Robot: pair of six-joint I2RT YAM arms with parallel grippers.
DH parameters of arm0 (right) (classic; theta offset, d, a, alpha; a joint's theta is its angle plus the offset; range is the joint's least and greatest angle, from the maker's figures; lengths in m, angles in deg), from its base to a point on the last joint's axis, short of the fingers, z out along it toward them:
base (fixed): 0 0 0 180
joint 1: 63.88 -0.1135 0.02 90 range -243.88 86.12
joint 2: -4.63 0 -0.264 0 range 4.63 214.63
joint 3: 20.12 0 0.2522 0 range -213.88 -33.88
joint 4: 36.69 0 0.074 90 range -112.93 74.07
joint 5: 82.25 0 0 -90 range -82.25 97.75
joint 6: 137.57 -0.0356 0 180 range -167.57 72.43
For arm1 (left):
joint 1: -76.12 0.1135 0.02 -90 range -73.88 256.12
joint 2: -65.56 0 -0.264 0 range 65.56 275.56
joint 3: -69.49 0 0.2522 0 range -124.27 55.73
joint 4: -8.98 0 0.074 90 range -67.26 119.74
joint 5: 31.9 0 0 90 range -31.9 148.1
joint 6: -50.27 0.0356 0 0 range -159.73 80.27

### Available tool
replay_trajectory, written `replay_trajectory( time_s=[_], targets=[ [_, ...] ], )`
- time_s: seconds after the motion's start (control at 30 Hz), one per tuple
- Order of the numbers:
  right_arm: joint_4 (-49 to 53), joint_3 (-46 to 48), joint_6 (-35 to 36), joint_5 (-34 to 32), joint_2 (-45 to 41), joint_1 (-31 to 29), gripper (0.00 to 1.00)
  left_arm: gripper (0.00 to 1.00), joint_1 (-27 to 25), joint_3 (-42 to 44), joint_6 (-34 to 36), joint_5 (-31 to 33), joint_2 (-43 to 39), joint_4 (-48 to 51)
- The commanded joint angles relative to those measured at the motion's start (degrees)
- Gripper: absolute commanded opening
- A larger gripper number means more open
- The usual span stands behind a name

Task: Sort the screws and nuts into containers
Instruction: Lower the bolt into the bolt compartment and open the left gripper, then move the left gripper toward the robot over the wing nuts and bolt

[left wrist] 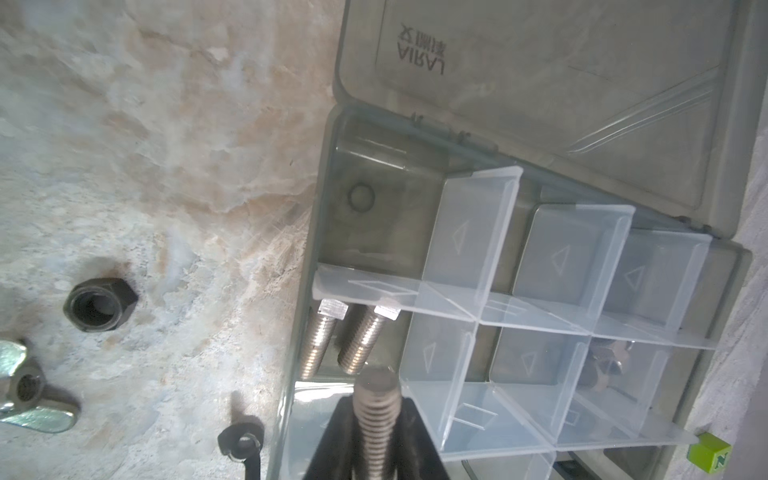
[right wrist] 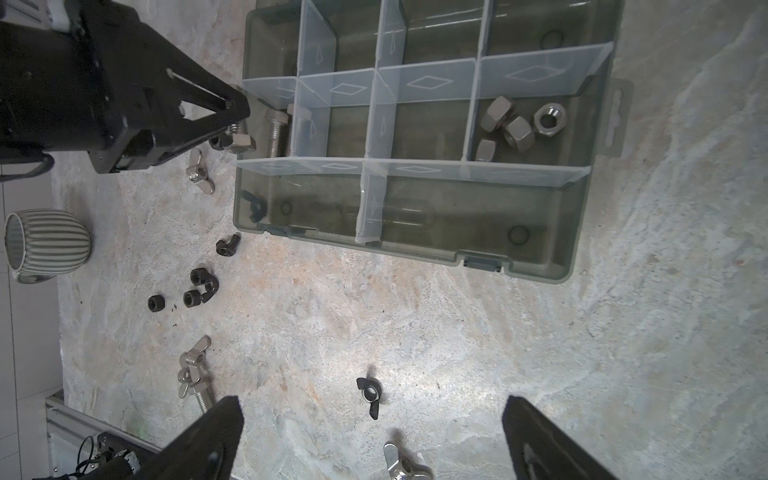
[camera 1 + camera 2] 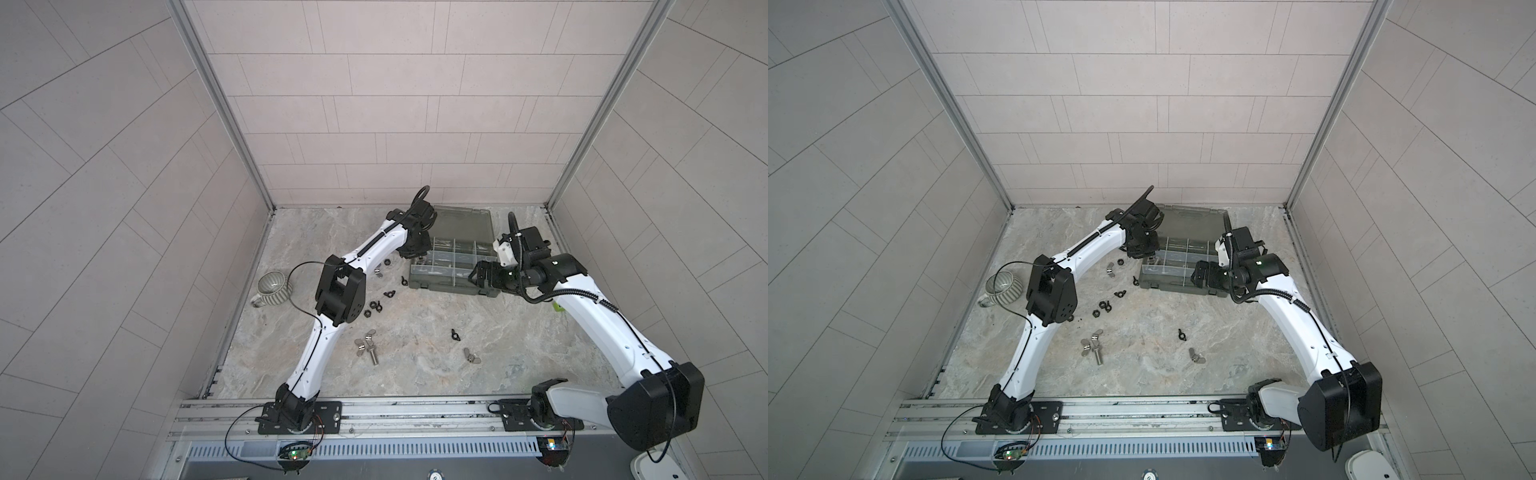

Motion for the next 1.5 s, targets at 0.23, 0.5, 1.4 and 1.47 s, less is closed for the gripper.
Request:
replay_trajectory(
  time_s=[0.23, 0.5, 1.4, 1.47],
  targets=[
    [2.38, -0.4, 1.57, -1.09, -1.09, 2.71, 0.99, 0.2, -0.06, -4.44, -0.62, -0.88, 2.96, -0.03],
    [1.79, -0.59, 1.95, -0.38, -0.53, 3.08, 0.99, 0.5, -0.06, -5.22, 0.73, -0.68, 1.03, -0.46],
    [5.57, -0.74, 4.64, -2.75, -2.91, -2.34, 0.99, 0.85, 1.91, 51.42, 13.56, 13.81, -44.12, -14.0],
    [5.69, -0.72, 4.46, -3.14, -2.91, -3.01, 0.99, 0.85, 1.89, 50.32, 13.95, 13.53, -43.75, -11.47]
  ],
)
